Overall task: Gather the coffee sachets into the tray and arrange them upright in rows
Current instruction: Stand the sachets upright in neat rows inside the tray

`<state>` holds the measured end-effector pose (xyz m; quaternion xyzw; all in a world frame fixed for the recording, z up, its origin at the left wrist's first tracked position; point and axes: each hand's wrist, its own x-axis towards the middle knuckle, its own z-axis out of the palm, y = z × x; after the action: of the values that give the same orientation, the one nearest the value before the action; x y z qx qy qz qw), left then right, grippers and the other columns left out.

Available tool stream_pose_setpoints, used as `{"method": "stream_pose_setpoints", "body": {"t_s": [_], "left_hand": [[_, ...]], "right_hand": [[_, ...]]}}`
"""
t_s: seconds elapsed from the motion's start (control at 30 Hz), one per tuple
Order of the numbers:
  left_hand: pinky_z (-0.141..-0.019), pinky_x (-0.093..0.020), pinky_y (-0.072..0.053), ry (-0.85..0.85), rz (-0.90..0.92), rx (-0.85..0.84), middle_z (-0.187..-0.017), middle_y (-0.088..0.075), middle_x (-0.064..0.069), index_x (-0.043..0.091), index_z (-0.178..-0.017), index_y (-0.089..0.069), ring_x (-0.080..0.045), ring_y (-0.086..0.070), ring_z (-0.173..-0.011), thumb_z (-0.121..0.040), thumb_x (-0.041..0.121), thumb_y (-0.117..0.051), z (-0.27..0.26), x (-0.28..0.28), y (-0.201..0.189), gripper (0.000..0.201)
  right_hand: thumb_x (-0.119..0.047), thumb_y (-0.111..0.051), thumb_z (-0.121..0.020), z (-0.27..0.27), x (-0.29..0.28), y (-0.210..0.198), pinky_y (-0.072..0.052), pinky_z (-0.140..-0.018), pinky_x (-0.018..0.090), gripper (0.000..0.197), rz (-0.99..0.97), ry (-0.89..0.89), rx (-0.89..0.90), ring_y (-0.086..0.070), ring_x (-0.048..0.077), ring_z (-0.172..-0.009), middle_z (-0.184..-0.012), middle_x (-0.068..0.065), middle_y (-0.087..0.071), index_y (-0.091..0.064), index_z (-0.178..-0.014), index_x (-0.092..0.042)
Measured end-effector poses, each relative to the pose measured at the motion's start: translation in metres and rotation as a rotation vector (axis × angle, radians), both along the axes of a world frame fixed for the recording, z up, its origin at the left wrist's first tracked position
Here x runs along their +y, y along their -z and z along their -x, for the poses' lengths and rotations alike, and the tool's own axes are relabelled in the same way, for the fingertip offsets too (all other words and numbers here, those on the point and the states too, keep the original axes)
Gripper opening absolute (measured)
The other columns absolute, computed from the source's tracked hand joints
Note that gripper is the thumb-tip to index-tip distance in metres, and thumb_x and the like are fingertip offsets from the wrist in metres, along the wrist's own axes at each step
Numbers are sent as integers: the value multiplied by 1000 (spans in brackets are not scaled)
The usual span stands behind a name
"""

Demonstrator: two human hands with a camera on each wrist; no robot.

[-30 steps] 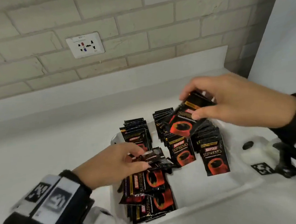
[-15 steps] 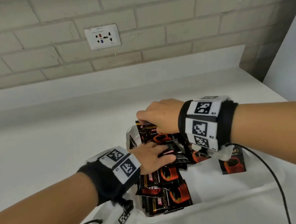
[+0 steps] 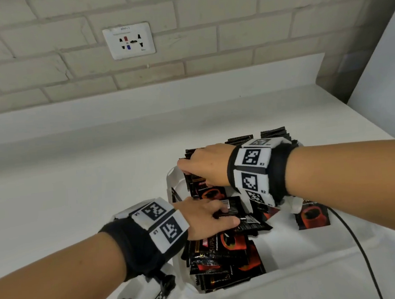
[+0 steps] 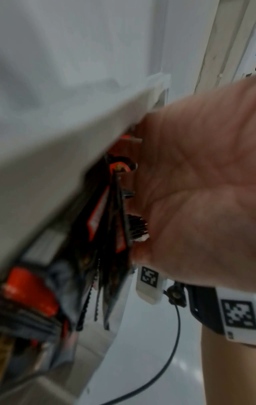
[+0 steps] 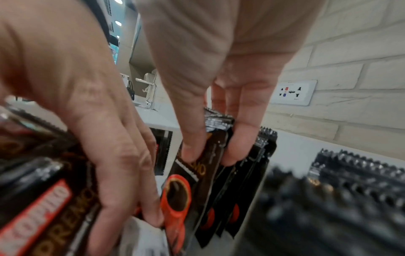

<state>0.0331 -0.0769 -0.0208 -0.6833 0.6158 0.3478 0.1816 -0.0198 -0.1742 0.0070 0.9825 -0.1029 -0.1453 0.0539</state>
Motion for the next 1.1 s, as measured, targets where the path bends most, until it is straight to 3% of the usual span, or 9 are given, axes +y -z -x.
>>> {"method": "stream_pose_setpoints", "body": {"t_s": [0.17,0.33,0.53,0.67,0.77,0.93,1.0,1.1], "left_hand": [[-106,-33,-25,-6,-40,58,-151,-29,2,36,-136,-35,-19,-33,-134,-90,64,-23,4,2,-8,55],[-111,-34,-24,11,-50,78,-152,-27,1,36,-140,-30,-19,-31,-135,-90,64,-24,4,6,-10,58],[-112,-31,-24,27,-68,74,-152,-27,3,36,-141,-28,-18,-30,-136,-90,63,-24,5,11,-11,58],[-112,-36,-25,12,-59,99,-151,-29,4,36,-140,-31,-17,-32,-134,-89,64,-24,3,12,-10,58],[-113,-39,-24,-26,-29,126,-150,-30,6,37,-138,-34,-16,-32,-135,-87,68,-23,0,11,-7,61],[-113,-40,-24,-45,21,164,-150,-32,6,37,-139,-36,-15,-31,-136,-75,74,-19,-2,11,-5,76],[-112,-39,-28,-61,52,198,-146,-38,7,37,-136,-39,-14,-36,-132,-67,76,-18,-3,10,-6,82],[-105,-35,-38,-120,129,285,-130,-53,7,34,-127,-50,-10,-49,-118,-69,74,-22,-5,10,-13,76]], "right_hand": [[-11,-65,-83,-1,-5,5,-32,-49,25,43,-76,66,12,-47,20,-73,-99,8,-50,-41,-118,-11],[-14,-66,-82,1,-7,8,-38,-61,30,44,-82,45,-43,-50,21,-79,-108,8,-52,-42,-119,-13],[-18,-65,-84,-1,-5,12,-32,-57,29,46,-19,-5,-62,-52,22,-87,-116,8,-48,-40,-123,-13],[-32,-68,-80,-1,-5,8,-34,-60,29,55,8,17,-54,-51,20,-86,-117,5,-48,-40,-125,-16],[-41,-64,-81,2,-10,-8,-35,-65,29,54,-3,58,-111,-49,17,-90,-117,1,-49,-40,-125,-21],[-43,-54,-88,24,-23,-60,-34,-72,29,40,-23,180,-269,-44,11,-90,-112,-5,-52,-45,-124,-27],[-44,-55,-87,39,-29,-82,-32,-73,27,37,-39,252,-344,-46,9,-85,-107,-8,-55,-48,-120,-29],[-45,-58,-85,69,-36,-107,-35,-69,26,31,-129,361,-459,-47,-2,-71,-101,-11,-60,-53,-113,-33]]}}
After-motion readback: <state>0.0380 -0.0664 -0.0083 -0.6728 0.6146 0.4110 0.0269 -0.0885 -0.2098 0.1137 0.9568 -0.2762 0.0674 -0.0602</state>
